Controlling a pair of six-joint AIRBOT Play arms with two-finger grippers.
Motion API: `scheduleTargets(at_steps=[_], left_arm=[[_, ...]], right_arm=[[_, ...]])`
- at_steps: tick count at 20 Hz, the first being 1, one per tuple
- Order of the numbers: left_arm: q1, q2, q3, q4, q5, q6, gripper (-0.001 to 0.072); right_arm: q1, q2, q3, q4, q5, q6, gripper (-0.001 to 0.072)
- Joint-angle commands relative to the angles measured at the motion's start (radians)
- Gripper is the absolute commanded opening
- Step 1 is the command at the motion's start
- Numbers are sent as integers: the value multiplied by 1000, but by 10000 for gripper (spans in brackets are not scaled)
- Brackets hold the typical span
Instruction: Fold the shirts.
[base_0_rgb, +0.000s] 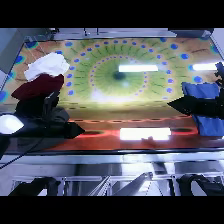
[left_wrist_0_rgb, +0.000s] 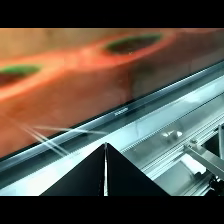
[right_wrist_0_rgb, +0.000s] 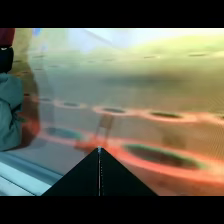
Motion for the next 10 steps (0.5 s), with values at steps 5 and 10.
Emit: scheduleTargets(at_steps=[5, 10], left_arm=[[0, -320, 0, 0, -3, 0, 3], [22, -492, 120, -307, -100, 306, 4]], right_arm=[[-1, 1, 0, 0, 0, 0, 15], [-1, 0, 0, 0, 0, 0, 15]])
